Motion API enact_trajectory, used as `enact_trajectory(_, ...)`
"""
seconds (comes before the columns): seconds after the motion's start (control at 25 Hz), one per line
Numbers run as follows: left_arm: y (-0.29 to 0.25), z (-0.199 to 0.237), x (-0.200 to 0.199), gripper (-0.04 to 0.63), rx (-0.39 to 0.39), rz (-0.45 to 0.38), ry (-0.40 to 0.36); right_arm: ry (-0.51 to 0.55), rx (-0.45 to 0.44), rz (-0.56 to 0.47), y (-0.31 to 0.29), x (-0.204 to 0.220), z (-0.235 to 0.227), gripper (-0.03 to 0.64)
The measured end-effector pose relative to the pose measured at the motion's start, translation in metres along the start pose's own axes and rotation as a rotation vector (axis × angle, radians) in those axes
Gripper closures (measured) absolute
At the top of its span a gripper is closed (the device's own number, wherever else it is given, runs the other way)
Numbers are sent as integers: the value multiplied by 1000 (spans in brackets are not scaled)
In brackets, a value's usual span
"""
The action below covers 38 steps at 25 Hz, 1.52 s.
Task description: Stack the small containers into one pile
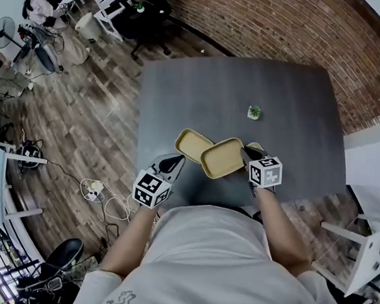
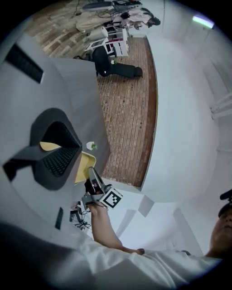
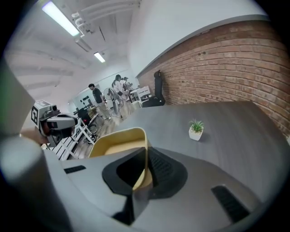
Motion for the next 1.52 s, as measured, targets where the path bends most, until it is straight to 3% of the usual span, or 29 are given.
enact_trajectory(0.44, -5, 37, 10, 583, 133, 40, -36, -199, 92, -27, -29, 24, 33, 595)
enact_trajectory(1.52, -31, 81, 33, 583, 206, 116, -15, -742, 237, -165, -85, 66, 57, 594)
Point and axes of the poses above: the fingertips, and each gripper's own axes: y backward along the fingers, z to its left, x out of its underside, the point moved 1 cm from there along y, backward along the fingers, and after that the axes turned 5 degrees about -x, right-handed, at the moved point
